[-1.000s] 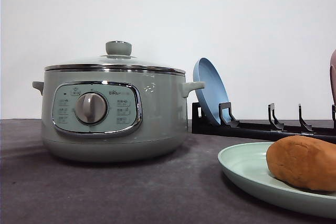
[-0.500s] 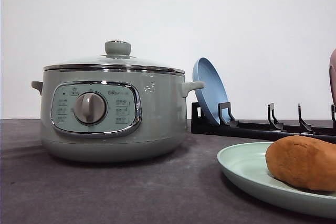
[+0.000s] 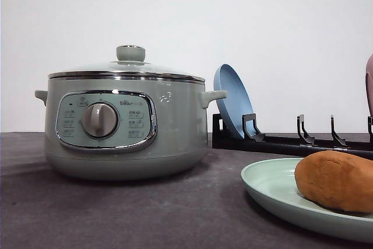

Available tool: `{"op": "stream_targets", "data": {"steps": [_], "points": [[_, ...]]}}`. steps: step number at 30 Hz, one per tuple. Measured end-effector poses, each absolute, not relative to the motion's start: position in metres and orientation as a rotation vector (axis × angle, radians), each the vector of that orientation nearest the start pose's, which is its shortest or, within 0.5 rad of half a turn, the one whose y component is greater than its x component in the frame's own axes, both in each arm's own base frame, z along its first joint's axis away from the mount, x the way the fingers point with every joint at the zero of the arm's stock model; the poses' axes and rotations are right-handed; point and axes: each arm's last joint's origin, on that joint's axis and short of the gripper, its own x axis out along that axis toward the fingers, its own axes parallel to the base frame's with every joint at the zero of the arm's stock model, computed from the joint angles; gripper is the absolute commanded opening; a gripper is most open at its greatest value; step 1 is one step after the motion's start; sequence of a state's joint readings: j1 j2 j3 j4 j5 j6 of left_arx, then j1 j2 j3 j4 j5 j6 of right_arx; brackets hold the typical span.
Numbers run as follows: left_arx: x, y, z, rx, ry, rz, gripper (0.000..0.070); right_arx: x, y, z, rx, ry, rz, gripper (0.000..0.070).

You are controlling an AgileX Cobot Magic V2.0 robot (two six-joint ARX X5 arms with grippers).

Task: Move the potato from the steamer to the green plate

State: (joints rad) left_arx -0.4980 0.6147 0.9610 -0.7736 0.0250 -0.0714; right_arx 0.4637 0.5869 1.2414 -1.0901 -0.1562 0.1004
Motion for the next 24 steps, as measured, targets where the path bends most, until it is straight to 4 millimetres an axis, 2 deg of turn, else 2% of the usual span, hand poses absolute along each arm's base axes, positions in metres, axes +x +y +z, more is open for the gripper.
{"op": "stream_targets", "data": {"steps": [2,4,5,7,24], "points": [[0.0888,-0.0491,0.3556,0.030,0.435,-0.499,0.0647,0.0386,0.0243,0.4057,0.028,0.468,0.587,0.0652],[0.0885,-0.0489,0.3554,0.030,0.436,-0.499,0.0201,0.0386,0.0243,0.4056,0.030,0.469,0.586,0.0266],[0.0884,-0.0489,0.3553,0.030,0.438,-0.499,0.0005,0.0385,0.0243,0.4055,0.032,0.472,0.586,0.0035],[0.0883,-0.0489,0.3548,0.031,0.443,-0.499,0.0012,0.0382,0.0242,0.4049,0.036,0.480,0.584,0.0017],[0.0882,-0.0488,0.3549,0.027,0.442,-0.498,0.0003,0.0384,0.0242,0.4052,0.038,0.477,0.584,0.0016]]}}
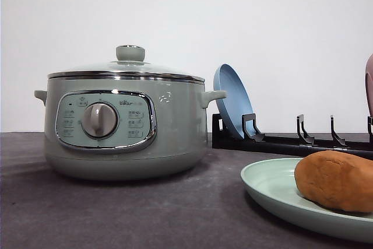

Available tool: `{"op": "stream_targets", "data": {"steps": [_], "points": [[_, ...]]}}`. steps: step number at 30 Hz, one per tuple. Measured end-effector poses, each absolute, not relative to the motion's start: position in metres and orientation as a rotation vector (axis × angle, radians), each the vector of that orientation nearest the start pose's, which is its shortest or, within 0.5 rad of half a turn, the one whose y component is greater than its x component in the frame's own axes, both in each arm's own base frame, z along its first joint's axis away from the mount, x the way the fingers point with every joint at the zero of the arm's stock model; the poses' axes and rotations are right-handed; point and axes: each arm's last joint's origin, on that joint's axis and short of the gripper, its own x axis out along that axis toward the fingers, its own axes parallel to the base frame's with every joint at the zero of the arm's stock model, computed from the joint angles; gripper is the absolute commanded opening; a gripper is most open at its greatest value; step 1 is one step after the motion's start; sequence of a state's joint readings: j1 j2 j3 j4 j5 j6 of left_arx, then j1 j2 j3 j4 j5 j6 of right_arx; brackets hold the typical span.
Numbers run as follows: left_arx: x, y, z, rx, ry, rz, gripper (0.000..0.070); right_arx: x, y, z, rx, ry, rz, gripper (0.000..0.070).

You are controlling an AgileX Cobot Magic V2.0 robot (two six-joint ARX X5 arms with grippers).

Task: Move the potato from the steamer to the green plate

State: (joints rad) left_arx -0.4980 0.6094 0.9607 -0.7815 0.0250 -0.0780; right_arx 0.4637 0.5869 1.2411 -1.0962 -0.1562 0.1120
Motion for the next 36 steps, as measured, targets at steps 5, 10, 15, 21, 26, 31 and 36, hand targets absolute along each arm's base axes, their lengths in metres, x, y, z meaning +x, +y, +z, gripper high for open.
{"op": "stream_targets", "data": {"steps": [5,10,15,21,26,31,36], "points": [[0.087,-0.047,0.355,0.019,0.423,-0.491,0.0003,0.038,0.024,0.405,0.038,0.477,0.584,0.0016],[0.089,-0.030,0.330,-0.039,0.292,-0.346,0.0003,0.038,0.024,0.405,0.038,0.477,0.584,0.0016],[0.089,-0.014,0.275,-0.070,0.148,-0.180,0.0003,0.038,0.024,0.405,0.038,0.476,0.584,0.0016],[0.084,-0.009,0.201,-0.073,0.189,-0.126,0.0003,0.038,0.024,0.405,0.038,0.476,0.583,0.0016],[0.086,-0.009,0.180,-0.072,0.182,-0.125,0.0003,0.038,0.024,0.405,0.038,0.476,0.584,0.0016],[0.089,-0.009,0.167,-0.049,0.196,-0.125,0.0003,0.038,0.024,0.405,0.038,0.476,0.584,0.0016],[0.095,-0.009,0.159,-0.040,0.133,-0.125,0.0003,0.038,0.024,0.405,0.038,0.476,0.584,0.0016]]}}
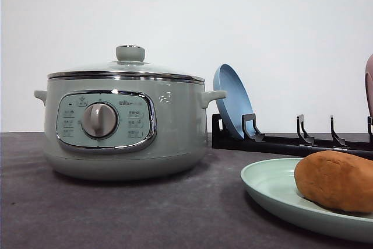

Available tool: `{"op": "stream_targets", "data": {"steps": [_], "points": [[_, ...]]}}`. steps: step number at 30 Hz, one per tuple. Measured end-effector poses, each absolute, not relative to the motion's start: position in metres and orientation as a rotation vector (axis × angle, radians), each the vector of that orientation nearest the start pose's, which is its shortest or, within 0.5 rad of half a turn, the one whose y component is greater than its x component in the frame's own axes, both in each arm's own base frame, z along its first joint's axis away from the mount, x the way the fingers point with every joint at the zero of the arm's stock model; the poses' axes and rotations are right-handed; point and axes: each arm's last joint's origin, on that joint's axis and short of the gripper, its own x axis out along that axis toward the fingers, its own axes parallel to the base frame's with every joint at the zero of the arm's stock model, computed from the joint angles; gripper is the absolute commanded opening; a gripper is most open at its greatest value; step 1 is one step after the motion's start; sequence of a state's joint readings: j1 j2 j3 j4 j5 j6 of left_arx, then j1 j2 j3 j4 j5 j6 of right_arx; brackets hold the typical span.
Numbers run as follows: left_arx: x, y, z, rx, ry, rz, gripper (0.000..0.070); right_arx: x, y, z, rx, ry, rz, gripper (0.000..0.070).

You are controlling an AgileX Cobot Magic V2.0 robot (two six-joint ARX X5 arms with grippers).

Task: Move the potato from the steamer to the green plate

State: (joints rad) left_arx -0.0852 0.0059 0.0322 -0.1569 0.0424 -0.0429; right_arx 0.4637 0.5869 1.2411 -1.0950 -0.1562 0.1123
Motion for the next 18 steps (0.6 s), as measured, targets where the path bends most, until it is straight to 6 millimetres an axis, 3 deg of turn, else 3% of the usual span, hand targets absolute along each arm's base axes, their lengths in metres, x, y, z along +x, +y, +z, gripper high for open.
{"op": "stream_targets", "data": {"steps": [18], "points": [[0.0950,-0.0052,0.1594,-0.040,0.126,-0.049,0.0003,0.0384,0.0242,0.4053,0.038,0.476,0.584,0.0016]]}}
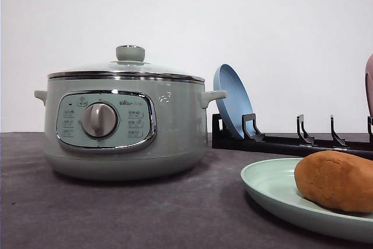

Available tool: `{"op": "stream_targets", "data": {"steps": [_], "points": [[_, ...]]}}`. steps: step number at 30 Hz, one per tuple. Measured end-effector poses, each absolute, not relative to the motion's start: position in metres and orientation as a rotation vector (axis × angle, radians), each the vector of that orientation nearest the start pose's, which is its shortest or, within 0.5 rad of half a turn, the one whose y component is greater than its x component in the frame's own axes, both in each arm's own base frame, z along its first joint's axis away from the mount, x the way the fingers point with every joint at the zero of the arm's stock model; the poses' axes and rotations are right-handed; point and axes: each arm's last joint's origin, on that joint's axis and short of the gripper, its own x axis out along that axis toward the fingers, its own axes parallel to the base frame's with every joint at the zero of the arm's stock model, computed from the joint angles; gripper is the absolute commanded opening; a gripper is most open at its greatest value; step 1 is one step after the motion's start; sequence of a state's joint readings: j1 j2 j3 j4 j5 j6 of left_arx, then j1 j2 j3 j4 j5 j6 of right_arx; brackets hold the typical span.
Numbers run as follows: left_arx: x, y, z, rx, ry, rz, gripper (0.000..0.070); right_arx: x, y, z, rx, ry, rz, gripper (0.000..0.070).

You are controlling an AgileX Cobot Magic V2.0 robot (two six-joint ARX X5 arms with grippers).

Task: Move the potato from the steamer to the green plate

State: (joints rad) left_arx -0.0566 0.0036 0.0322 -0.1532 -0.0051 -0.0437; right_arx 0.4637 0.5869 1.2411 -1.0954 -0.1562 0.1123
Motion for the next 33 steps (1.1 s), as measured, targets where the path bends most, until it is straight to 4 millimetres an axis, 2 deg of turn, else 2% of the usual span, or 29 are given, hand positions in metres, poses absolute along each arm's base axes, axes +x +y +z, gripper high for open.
{"op": "stream_targets", "data": {"steps": [13,18,20,23,27,33], "points": [[0.095,-0.005,0.159,-0.039,0.126,-0.049,0.0003,0.039,0.024,0.405,0.038,0.476,0.580,0.0016],[0.095,-0.005,0.159,-0.040,0.126,-0.049,0.0003,0.046,0.022,0.398,0.067,0.421,0.485,0.0015],[0.095,-0.005,0.159,-0.040,0.126,-0.049,0.0003,0.054,0.021,0.382,0.085,0.388,0.427,0.0015],[0.095,-0.005,0.159,-0.039,0.126,-0.049,0.0003,0.070,0.017,0.347,0.104,0.313,0.330,0.0015],[0.095,-0.005,0.159,-0.039,0.126,-0.049,0.0003,0.088,0.010,0.288,0.098,0.178,0.226,0.0015],[0.095,-0.005,0.159,-0.040,0.126,-0.049,0.0003,0.100,0.005,0.206,0.069,0.096,0.179,0.0015]]}}
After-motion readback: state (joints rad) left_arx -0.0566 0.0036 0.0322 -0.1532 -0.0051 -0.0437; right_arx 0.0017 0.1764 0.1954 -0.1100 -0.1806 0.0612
